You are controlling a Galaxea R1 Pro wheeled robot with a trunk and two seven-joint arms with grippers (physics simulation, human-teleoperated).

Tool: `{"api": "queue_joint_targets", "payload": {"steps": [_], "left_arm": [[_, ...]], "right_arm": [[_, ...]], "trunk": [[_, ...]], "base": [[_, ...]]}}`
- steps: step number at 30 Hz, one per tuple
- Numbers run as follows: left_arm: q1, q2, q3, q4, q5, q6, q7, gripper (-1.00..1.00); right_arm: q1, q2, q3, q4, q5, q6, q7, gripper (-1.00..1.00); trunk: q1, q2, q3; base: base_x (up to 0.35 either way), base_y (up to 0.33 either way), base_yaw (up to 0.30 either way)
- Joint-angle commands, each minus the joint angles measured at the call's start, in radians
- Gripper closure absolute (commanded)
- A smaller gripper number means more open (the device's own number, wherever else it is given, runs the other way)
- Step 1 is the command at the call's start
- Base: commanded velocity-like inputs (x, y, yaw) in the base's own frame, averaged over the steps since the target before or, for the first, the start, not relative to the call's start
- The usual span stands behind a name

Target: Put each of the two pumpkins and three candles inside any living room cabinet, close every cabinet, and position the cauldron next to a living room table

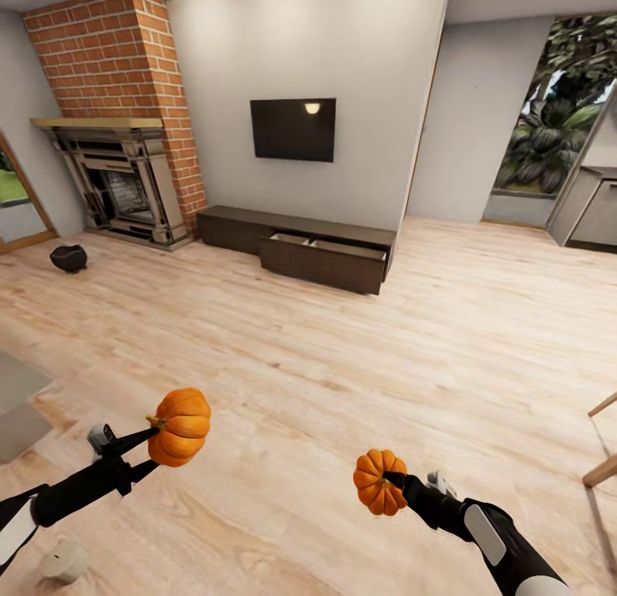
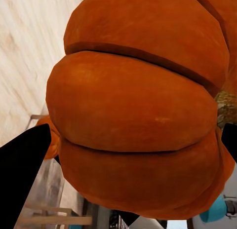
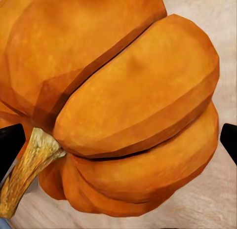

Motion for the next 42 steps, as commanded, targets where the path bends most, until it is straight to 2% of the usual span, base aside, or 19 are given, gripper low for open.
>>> {"api": "queue_joint_targets", "payload": {"steps": [1,29,42], "left_arm": [[-0.001,0.001,-0.003,0.000,0.011,0.010,-0.001,1.00],[-0.001,0.000,-0.003,0.000,0.009,0.010,0.000,1.00],[-0.001,-0.001,-0.003,0.000,0.008,0.010,0.000,1.00]], "right_arm": [[-0.001,0.001,-0.006,-0.001,-0.011,0.009,0.002,1.00],[-0.001,-0.001,-0.006,0.000,-0.007,0.011,0.001,1.00],[-0.001,-0.001,-0.009,-0.001,-0.018,0.011,0.005,1.00]], "trunk": [[0.001,-0.001,-0.001],[0.001,-0.001,0.000],[0.001,-0.001,0.000]], "base": [[0.326,-0.098,0.000],[0.341,-0.007,0.000],[0.342,0.000,-0.005]]}}
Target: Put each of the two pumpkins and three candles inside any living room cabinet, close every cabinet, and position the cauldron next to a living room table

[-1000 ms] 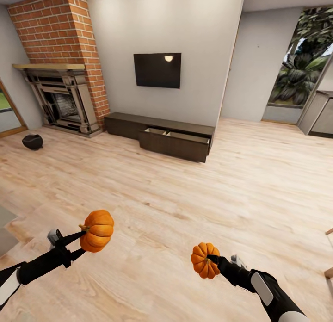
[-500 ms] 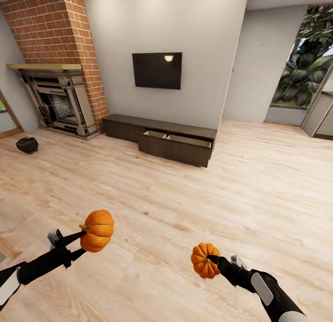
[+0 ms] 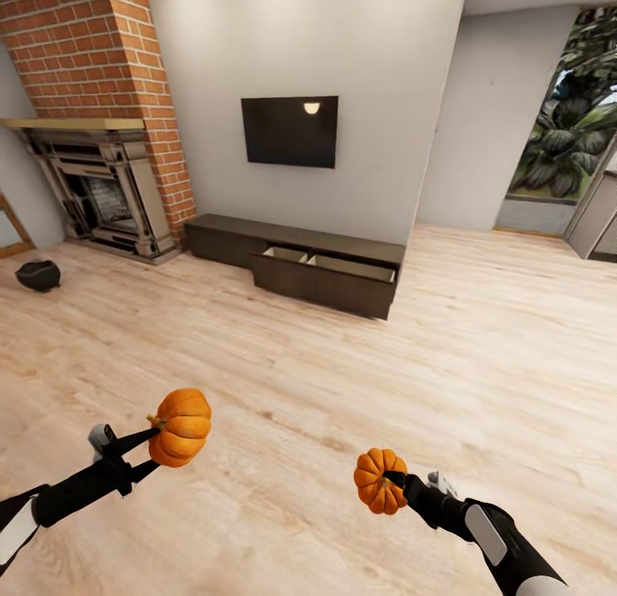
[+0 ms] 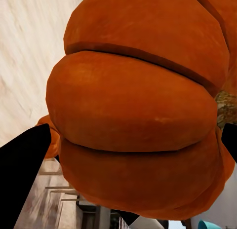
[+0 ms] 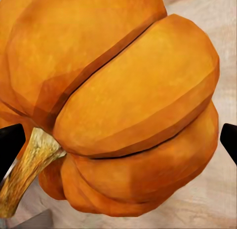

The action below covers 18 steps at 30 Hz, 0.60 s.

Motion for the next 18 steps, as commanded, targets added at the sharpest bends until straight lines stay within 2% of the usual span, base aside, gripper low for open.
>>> {"api": "queue_joint_targets", "payload": {"steps": [1,9,18], "left_arm": [[-0.001,0.001,-0.004,0.000,0.011,0.010,-0.001,1.00],[-0.001,0.002,-0.004,0.000,0.011,0.010,-0.001,1.00],[-0.001,0.000,-0.005,0.000,0.011,0.010,-0.001,1.00]], "right_arm": [[-0.001,0.001,-0.005,-0.001,-0.009,0.009,0.001,1.00],[-0.001,0.002,-0.003,0.000,-0.009,0.009,0.001,1.00],[-0.001,0.002,-0.004,0.000,-0.009,0.009,0.002,1.00]], "trunk": [[0.001,-0.001,0.000],[0.001,-0.001,0.004],[0.001,-0.001,0.005]], "base": [[0.342,0.000,-0.110],[0.342,0.000,-0.190],[0.342,0.000,-0.022]]}}
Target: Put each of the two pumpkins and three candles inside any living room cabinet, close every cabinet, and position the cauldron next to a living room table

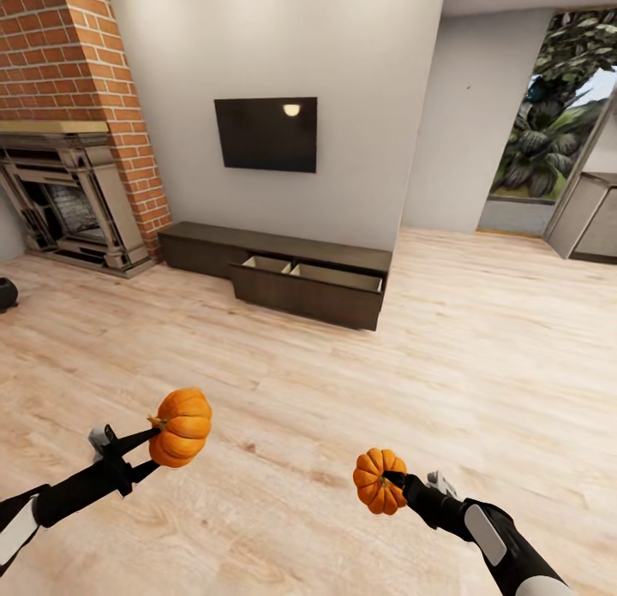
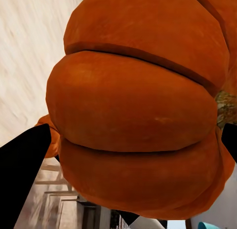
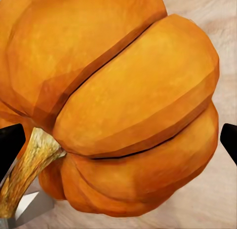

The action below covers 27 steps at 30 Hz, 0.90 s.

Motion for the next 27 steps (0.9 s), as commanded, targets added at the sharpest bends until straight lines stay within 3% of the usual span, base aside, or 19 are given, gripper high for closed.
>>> {"api": "queue_joint_targets", "payload": {"steps": [1,27], "left_arm": [[-0.001,0.001,-0.004,0.001,0.011,0.010,-0.001,1.00],[-0.001,0.001,-0.004,0.000,0.011,0.010,-0.002,1.00]], "right_arm": [[-0.001,0.001,-0.005,-0.001,-0.009,0.009,0.001,1.00],[-0.001,0.001,-0.005,-0.001,-0.006,0.009,0.000,1.00]], "trunk": [[0.001,-0.001,-0.001],[0.001,-0.001,0.001]], "base": [[0.342,0.000,-0.001],[0.342,0.000,-0.037]]}}
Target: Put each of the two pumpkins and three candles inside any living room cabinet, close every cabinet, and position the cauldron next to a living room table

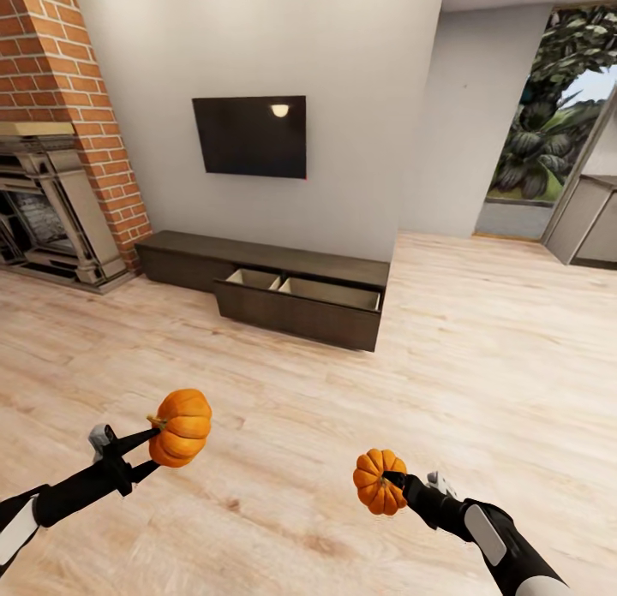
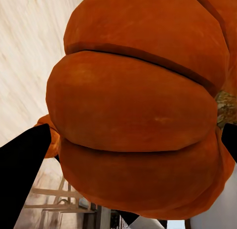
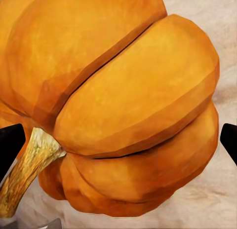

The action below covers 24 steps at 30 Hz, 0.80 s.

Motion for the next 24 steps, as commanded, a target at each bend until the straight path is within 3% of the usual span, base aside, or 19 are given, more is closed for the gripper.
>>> {"api": "queue_joint_targets", "payload": {"steps": [1,16,24], "left_arm": [[-0.001,0.001,-0.004,0.000,0.011,0.010,-0.001,1.00],[-0.001,0.000,-0.004,0.001,0.011,0.010,-0.001,1.00],[-0.001,0.000,-0.004,0.000,0.011,0.010,-0.001,1.00]], "right_arm": [[-0.001,0.001,-0.005,-0.001,-0.010,0.009,0.001,1.00],[-0.001,0.001,-0.006,-0.002,-0.012,0.009,0.003,1.00],[-0.001,0.001,-0.007,-0.001,-0.012,0.009,0.002,1.00]], "trunk": [[0.001,-0.001,-0.001],[0.001,-0.001,-0.001],[0.001,-0.001,-0.001]], "base": [[0.342,0.000,0.000],[0.342,0.000,-0.003],[0.342,0.018,-0.185]]}}
